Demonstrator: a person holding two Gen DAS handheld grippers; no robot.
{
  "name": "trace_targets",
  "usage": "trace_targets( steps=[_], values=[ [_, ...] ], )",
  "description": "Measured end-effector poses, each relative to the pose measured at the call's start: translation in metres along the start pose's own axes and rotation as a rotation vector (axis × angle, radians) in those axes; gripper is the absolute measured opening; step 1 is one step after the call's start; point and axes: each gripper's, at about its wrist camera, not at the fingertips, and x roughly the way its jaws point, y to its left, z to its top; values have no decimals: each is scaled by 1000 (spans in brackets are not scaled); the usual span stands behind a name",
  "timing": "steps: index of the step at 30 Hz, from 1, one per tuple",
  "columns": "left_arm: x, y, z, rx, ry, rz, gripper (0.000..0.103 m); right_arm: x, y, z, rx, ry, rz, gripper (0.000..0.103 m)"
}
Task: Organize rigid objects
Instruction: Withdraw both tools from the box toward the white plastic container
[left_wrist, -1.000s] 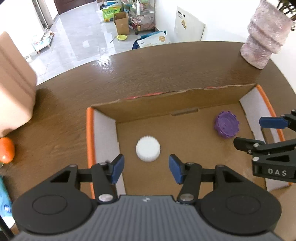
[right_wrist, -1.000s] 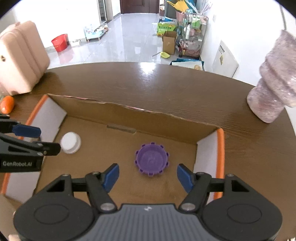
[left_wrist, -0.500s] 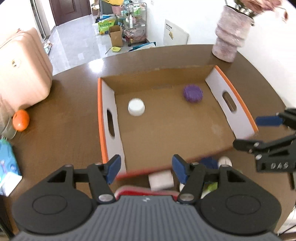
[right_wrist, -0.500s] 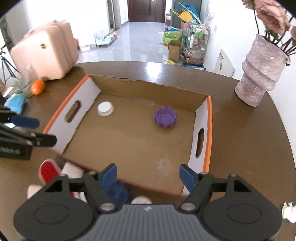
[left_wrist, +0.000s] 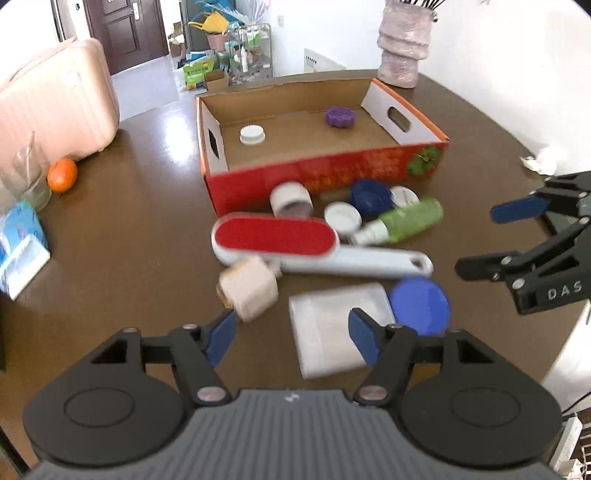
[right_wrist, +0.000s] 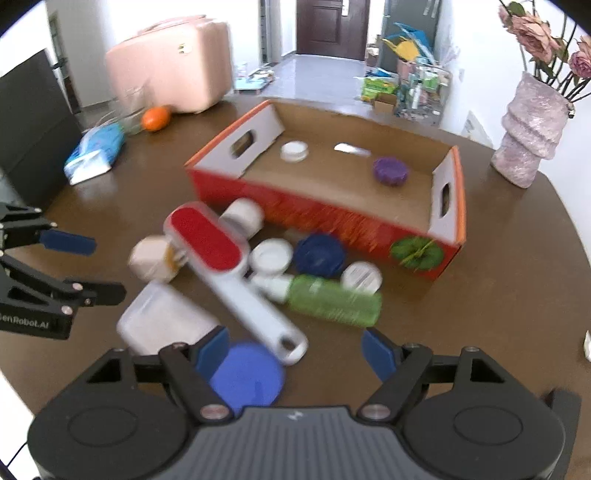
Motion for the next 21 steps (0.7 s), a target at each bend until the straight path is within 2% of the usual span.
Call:
trace_targets(
  steps=[5,10,15,21],
  values=[
    [-7,-6,-50,24,17,5,70,-6,34,-35,-52,33,48,79],
    [-9,-7,-86,26,44,-18,71,-11,60,-63,-93,48,80,79],
    [-5,-7,-104,30,74,-25,71,-11,69,-78,-106,62,102,79],
    [-1,3,-104,16,83,-11,71,0,55,-83,-77,82,86,79]
  ],
)
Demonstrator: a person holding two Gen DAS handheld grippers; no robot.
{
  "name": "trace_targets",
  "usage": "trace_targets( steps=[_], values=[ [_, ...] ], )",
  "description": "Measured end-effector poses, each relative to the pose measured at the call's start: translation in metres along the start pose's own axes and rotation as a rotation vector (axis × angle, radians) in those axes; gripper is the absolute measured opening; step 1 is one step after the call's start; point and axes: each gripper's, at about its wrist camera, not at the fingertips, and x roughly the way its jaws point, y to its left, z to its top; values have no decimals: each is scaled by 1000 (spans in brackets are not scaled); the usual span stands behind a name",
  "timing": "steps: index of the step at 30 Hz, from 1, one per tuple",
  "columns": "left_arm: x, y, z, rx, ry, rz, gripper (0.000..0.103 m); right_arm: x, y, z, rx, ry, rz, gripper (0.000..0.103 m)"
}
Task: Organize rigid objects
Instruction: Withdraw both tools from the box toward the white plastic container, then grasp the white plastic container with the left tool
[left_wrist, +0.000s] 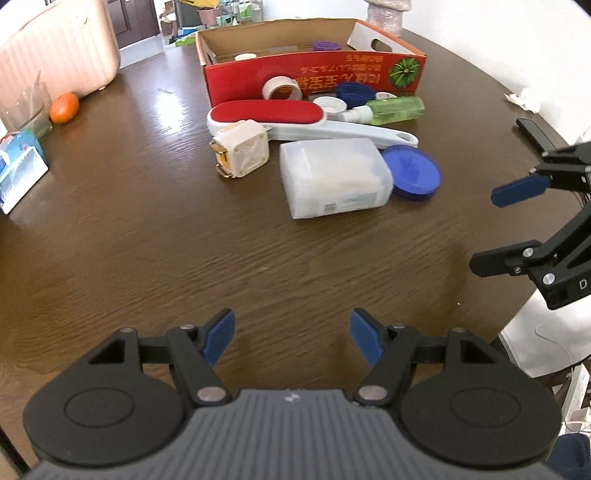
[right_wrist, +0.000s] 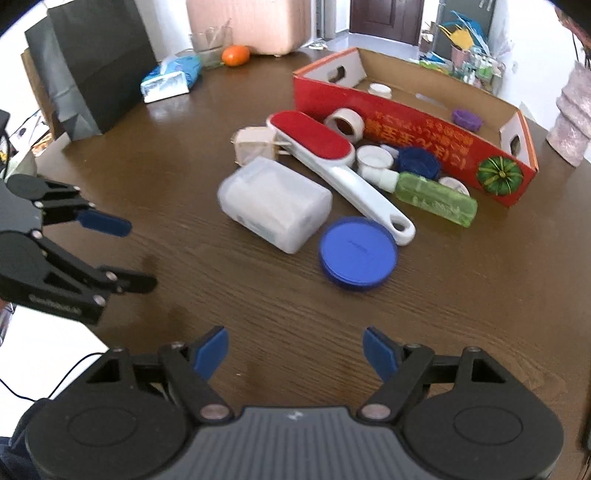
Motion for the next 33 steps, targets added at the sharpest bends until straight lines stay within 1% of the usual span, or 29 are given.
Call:
trace_targets(
  steps=[4,9,13,17,21,24,26,33],
  values=[
    [5,8,5,4,5,8,72,9,-9,2,6,11,-12,80],
    [16,23,15,-20,20,23,72,26,-18,12,13,30,-20,80],
    [26,34,27,-30,27,32,72,37,-23,24,14,20,-30,80],
    [33,41,40,-34,24,18,72,44,-28,34,15,14,-26,80],
    [41,43,58,-15,10,36,72,51,-33,45,22,14,-29,79],
    [41,45,70,-6,-3,17,70,49,-35,53,37,-14,10,78],
    [41,44,77,12,-14,16,68,48,-35,60,49,-27,42,76],
    [49,34,99,54,2,-16,57,58,-28,84,50,-26,82,70]
  ],
)
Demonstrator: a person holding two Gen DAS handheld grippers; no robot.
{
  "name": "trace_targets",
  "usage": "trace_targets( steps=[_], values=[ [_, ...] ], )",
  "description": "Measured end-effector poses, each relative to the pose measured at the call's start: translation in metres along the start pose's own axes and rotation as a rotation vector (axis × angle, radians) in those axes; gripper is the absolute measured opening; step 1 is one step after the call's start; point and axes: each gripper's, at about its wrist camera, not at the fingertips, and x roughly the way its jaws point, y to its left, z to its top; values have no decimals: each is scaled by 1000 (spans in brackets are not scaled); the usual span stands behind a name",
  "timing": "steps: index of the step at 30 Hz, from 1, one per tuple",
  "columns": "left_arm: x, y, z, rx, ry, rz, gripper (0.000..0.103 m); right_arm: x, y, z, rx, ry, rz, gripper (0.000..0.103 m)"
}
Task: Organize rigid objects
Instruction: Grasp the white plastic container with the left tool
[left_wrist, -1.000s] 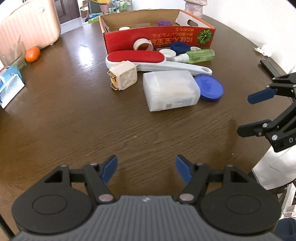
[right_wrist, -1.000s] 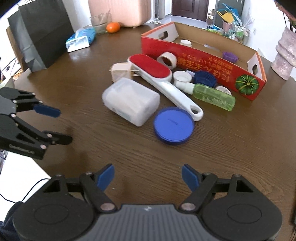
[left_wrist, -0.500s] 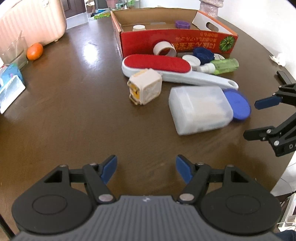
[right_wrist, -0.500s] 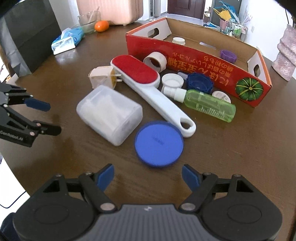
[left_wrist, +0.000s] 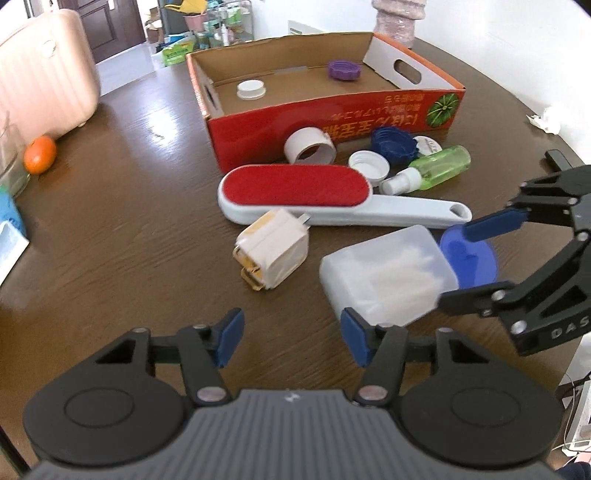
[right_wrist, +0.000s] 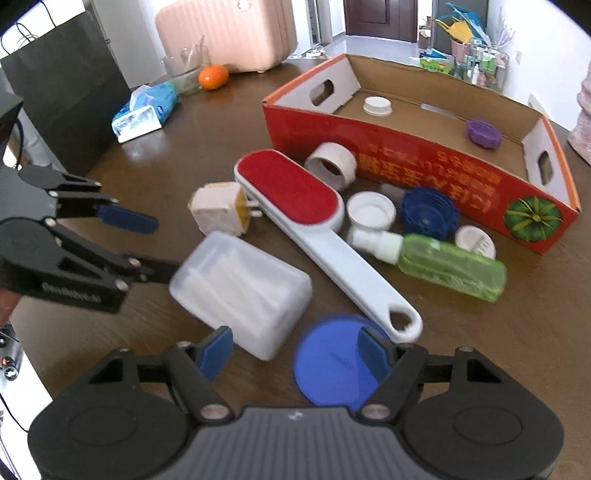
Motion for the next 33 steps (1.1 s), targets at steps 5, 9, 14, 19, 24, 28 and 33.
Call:
trace_targets(
  steps=[5,9,14,19,24,28,33],
  values=[
    [9,4,7,-41,31,-76,42,7,0,10,30,2,54,60],
    [16,7,14,-65,53,-99,37,11,-3,18,46,9,76,55],
    [17,15,29,-120,69,-137,37,13,-15,31,97,11,96,54],
    [24,16,41,-157,89,-128,34,17,-33,39,175,-1,122,50],
    [30,19,47,-200,103,-134,32,20,-47,41,241,-4,149,43],
    [23,29,49,-248,95,-180,33,18,-52,39,260,-4,168,40],
    [17,29,49,-274,85,-239,42,17,-55,39,265,-5,176,37]
  ],
)
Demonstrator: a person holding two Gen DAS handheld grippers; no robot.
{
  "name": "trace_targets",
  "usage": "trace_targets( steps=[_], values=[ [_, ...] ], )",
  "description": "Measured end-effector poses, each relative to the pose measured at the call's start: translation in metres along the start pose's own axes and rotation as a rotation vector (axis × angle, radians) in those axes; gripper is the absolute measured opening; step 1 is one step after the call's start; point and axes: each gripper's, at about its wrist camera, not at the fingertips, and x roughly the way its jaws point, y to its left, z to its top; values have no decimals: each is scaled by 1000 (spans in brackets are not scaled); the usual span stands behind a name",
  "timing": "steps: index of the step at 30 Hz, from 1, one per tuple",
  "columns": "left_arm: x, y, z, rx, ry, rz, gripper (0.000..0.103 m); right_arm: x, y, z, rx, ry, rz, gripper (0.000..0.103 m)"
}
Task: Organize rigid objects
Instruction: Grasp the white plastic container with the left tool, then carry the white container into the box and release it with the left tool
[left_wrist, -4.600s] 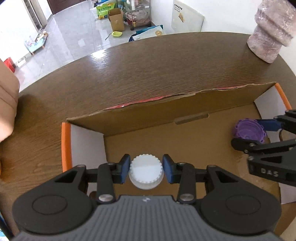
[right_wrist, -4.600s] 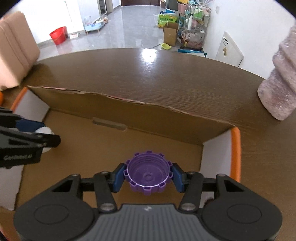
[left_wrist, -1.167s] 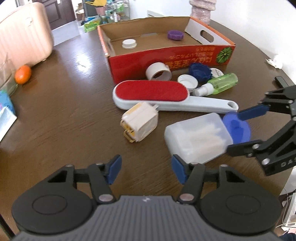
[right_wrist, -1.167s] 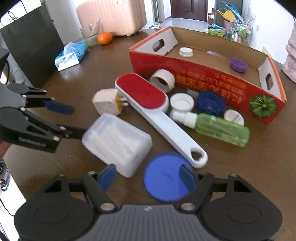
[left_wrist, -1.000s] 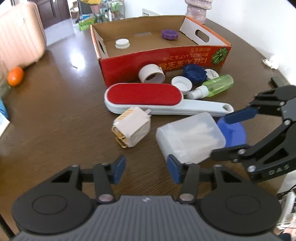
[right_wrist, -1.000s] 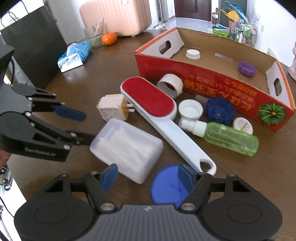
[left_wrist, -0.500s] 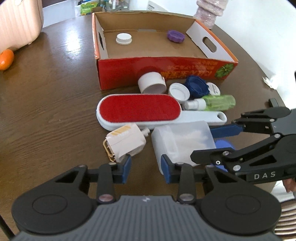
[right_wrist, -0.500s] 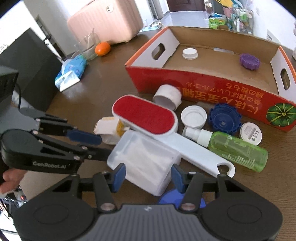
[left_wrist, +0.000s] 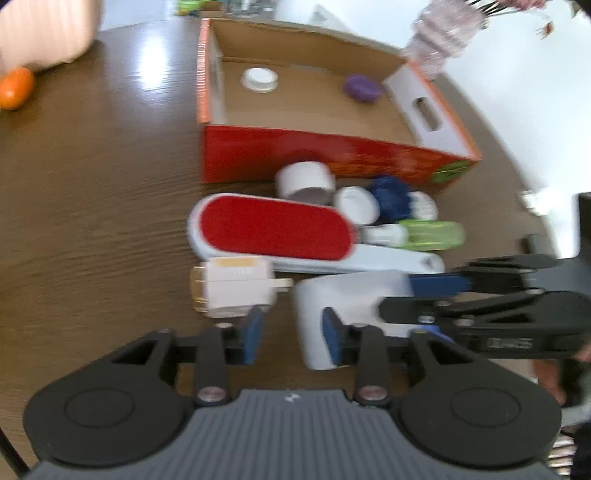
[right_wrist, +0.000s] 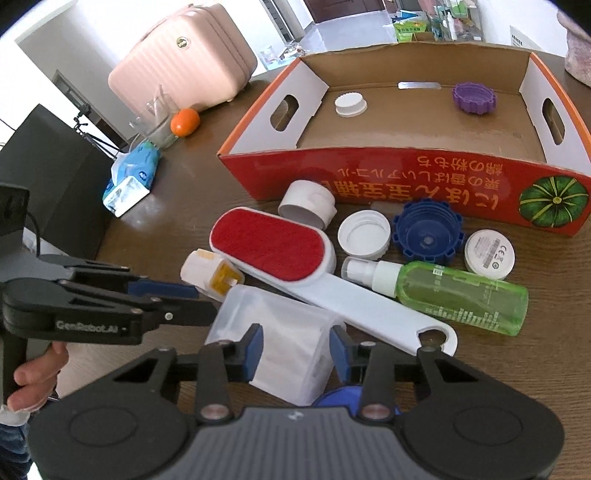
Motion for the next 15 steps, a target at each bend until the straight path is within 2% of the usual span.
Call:
trace_targets(
  steps=[1,3,7,10,15],
  values=[
    [-2,-2,0,-2,-1,-16,42,0,0,0,-2,0,1,37],
    [-3,-12,-1,32,-18,3,42,-1,1,0,-5,1,-1,36],
    [11,-23,-2,54,22,20,36,-2,3,-1,-17,3,-6,34],
    [14,-23,-4,49,8,-15,33,-4,2,-3,-16,4,0,30],
    [18,-15,-7,3,-19,-50,35,-3,-9,-5,41,-1,44,30]
  ],
)
